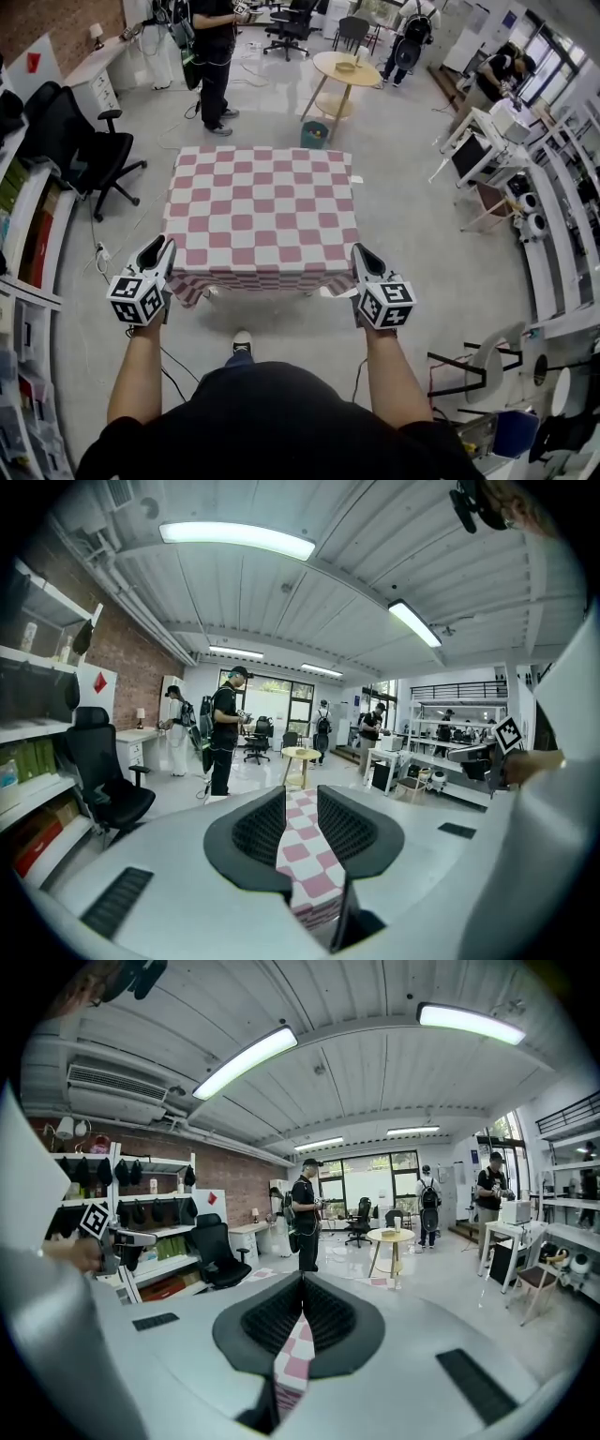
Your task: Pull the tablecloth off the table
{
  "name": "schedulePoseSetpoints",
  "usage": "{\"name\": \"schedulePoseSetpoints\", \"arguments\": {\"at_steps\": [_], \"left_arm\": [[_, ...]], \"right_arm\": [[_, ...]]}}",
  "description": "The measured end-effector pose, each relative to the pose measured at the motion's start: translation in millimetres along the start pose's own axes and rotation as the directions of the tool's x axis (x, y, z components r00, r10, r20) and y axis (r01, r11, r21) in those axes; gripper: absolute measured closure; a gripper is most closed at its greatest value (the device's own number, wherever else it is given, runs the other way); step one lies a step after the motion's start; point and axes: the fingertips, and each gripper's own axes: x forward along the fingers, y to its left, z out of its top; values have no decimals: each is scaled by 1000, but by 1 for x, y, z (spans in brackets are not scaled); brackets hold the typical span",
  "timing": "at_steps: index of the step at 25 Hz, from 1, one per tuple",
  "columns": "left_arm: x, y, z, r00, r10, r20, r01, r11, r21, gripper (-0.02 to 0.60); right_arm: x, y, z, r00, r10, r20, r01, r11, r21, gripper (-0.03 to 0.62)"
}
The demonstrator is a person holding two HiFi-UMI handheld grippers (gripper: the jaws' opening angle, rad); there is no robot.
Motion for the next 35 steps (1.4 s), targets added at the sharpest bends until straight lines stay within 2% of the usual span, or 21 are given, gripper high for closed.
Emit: {"name": "schedulePoseSetpoints", "arguments": {"at_steps": [6, 13, 18, 21, 31, 35], "left_arm": [[47, 44, 0, 999, -37, -35, 37, 999, -9, 456], [88, 100, 11, 998, -48, -44, 47, 999, -18, 456], [105, 124, 13, 996, -62, -57, 61, 998, -18, 456], [110, 137, 21, 998, -47, -38, 46, 999, -17, 456], [121, 143, 15, 998, -32, -62, 31, 999, -20, 456], [130, 145, 14, 997, -10, -72, 8, 1000, -23, 456]], "right_arm": [[53, 6, 5, 999, -31, -31, 31, 1000, 2, 565], [99, 10, 9, 996, -69, -51, 69, 998, 9, 565], [119, 10, 3, 993, -97, -67, 99, 995, 20, 565], [128, 10, 1, 992, -102, -77, 104, 994, 22, 565], [140, -15, -5, 986, -123, -112, 124, 992, 7, 565], [154, -28, -9, 987, -105, -125, 106, 994, 0, 565]]}}
